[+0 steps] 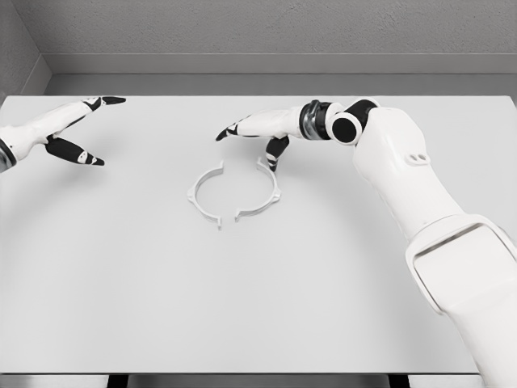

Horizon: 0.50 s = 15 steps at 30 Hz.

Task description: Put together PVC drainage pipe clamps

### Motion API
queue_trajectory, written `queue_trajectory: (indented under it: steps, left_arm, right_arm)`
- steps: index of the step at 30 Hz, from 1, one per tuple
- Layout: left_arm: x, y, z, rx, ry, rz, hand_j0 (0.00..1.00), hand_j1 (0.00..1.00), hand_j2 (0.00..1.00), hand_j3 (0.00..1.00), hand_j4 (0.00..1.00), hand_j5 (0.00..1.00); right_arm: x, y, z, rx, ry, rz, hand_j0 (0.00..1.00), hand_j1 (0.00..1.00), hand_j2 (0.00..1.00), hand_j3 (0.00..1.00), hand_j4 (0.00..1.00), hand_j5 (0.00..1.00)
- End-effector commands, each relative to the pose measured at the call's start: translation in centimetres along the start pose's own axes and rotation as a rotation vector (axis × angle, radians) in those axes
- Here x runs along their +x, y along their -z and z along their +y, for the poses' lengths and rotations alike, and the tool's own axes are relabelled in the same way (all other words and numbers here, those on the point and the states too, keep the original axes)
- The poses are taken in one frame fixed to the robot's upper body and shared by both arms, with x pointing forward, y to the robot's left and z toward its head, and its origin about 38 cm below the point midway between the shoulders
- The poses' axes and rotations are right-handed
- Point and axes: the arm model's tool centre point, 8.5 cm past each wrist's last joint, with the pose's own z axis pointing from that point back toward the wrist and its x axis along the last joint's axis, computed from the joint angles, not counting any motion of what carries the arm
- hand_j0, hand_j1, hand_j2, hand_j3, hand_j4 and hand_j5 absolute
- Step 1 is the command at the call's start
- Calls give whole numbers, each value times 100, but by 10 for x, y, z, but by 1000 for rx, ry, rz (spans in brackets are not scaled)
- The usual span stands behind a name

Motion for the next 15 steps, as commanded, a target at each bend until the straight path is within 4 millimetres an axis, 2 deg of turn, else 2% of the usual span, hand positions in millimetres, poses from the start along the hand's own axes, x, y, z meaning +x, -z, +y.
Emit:
queue_trajectory:
  steps: [1,15]
  left_arm:
    - [0,-1,1,6,-6,0,100,100,100,100,100,100]
    - [0,0,0,5,-8,-2,100,100,100,100,100,100]
  right_arm:
    - [1,1,2,13,-9,-2,100,100,100,100,100,100]
    - [9,3,-6,2,-33,-20,100,100,100,100,100,100]
